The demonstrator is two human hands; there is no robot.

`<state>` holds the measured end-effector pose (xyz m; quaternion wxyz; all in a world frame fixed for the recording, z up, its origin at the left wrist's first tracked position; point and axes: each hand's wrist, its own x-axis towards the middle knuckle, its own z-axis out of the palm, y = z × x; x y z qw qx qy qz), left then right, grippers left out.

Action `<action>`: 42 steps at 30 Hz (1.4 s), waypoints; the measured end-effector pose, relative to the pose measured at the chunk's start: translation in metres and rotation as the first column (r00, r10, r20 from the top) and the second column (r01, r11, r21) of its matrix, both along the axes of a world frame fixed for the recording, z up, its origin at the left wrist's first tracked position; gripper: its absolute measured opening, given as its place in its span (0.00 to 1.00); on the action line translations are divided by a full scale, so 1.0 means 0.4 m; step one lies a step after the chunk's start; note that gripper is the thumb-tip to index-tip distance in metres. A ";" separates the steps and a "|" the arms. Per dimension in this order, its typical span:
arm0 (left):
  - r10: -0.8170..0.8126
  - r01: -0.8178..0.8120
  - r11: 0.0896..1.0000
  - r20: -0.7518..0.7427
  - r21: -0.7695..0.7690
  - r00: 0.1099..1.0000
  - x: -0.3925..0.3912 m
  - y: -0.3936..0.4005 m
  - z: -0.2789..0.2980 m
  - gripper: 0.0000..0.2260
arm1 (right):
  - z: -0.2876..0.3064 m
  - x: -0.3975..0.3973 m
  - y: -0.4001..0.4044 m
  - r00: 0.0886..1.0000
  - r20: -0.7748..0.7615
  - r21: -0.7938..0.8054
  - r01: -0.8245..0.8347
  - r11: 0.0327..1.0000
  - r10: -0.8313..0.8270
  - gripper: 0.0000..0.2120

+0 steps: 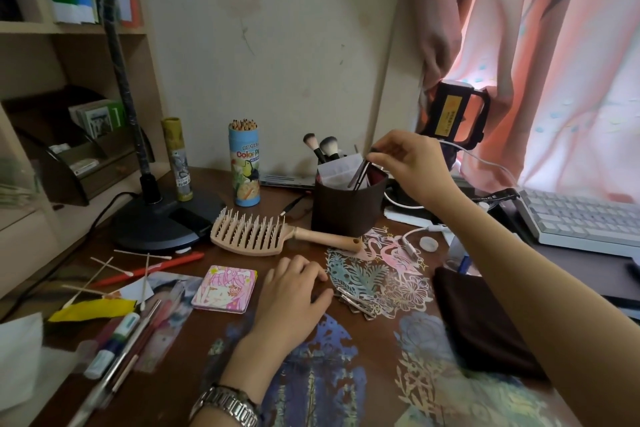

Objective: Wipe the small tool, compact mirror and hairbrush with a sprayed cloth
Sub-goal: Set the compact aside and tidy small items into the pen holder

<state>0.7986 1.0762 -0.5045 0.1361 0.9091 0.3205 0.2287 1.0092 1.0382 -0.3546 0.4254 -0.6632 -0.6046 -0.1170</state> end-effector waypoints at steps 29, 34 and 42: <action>0.007 -0.007 1.000 0.001 -0.016 1.000 -0.001 -0.001 0.003 0.11 | -0.077 -0.012 0.073 0.991 0.130 -0.365 0.029 0.931 0.020 0.08; 0.010 -0.010 1.000 -0.002 -0.016 1.000 -0.001 0.000 0.002 0.11 | -0.075 -0.017 0.069 0.988 0.152 -0.382 0.036 0.923 0.025 0.08; 0.008 -0.009 1.000 -0.010 -0.009 1.000 -0.001 0.001 0.001 0.11 | -0.073 -0.023 0.062 0.980 0.199 -0.404 0.054 0.913 0.030 0.11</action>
